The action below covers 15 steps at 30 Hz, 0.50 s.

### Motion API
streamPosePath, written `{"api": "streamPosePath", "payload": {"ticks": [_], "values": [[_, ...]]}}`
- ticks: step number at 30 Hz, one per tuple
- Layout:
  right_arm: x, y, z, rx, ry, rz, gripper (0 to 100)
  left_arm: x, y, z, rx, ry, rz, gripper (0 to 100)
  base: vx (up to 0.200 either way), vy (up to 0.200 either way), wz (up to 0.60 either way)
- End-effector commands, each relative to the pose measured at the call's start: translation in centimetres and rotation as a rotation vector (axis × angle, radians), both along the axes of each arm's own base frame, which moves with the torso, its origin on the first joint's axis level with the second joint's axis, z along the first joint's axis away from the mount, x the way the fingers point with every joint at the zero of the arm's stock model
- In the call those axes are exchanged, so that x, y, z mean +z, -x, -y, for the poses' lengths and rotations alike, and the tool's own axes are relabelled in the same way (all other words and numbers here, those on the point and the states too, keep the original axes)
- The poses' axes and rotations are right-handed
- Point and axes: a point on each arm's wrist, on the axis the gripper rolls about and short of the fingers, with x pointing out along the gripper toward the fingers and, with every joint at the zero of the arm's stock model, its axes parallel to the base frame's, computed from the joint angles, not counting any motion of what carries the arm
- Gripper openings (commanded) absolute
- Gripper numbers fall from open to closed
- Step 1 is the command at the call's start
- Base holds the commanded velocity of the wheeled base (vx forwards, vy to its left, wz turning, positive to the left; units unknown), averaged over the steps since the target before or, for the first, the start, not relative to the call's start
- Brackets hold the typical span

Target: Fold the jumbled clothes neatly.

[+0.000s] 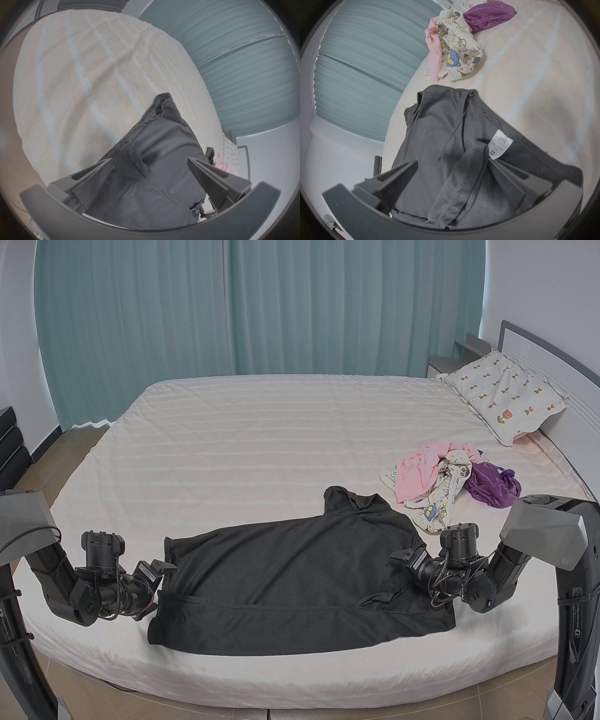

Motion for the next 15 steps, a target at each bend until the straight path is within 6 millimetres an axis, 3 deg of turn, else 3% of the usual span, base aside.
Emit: {"api": "streamPosePath", "payload": {"ticks": [1,15], "values": [[-0.4,0.0,0.0,-0.003,0.003,-0.009,0,0.0,0.0,-0.1,0.004,0.000,0.000,100,0.000,0.000,0.00],[1.4,1.2,0.4,-0.043,0.022,0.007,0,-0.2,0.0,-0.2,0.006,-0.002,-0.006,100,0.000,0.000,0.00]]}}
